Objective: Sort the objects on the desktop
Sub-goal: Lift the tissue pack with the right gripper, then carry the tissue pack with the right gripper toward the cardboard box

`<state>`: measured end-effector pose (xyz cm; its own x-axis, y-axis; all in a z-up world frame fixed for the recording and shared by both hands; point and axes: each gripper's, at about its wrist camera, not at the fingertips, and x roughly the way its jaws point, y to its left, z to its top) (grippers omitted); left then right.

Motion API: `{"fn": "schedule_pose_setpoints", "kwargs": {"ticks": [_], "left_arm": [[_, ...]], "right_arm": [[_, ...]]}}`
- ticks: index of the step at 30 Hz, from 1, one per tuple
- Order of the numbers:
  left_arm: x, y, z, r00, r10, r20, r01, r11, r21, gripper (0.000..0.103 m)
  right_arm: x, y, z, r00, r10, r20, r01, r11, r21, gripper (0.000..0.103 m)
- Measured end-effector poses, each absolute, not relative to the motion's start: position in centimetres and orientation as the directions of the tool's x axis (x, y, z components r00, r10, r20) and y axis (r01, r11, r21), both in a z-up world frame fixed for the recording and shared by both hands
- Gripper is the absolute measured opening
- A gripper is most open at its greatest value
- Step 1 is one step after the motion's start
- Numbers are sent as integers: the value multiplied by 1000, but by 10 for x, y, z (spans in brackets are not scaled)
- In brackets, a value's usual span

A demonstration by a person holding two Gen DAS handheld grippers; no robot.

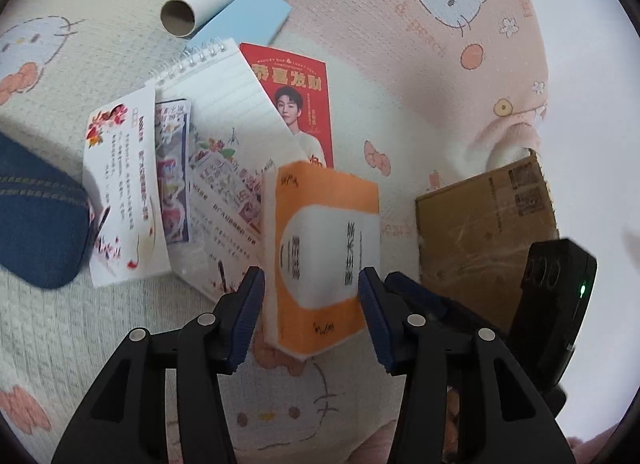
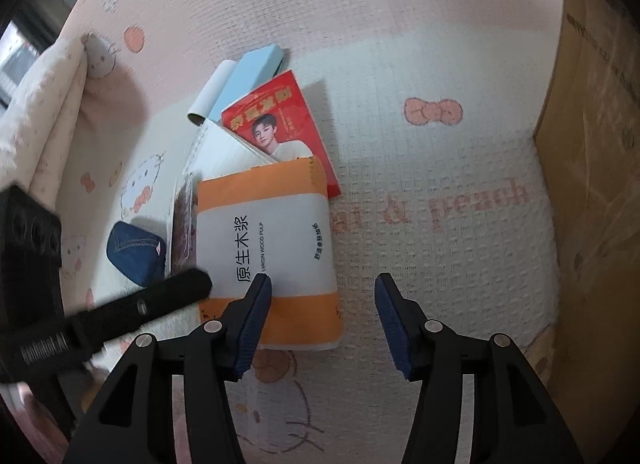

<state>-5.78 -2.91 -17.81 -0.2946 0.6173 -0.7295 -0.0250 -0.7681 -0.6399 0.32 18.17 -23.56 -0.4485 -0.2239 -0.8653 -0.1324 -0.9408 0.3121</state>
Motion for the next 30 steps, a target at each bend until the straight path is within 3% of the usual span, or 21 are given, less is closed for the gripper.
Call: {"fn": "schedule_pose_setpoints", "kwargs": {"ticks": [16, 30], "left_arm": [[-63, -25, -185, -309, 633, -709, 22, -741, -671, 52], [-64, -25, -154, -372, 612, -698, -41, -762, -646, 47]], "right_arm": [[-14, 163, -241, -424, -302, -854, -56, -932, 357, 58], [-18, 146, -210, -484, -214, -849, 40, -974, 222, 57]]}}
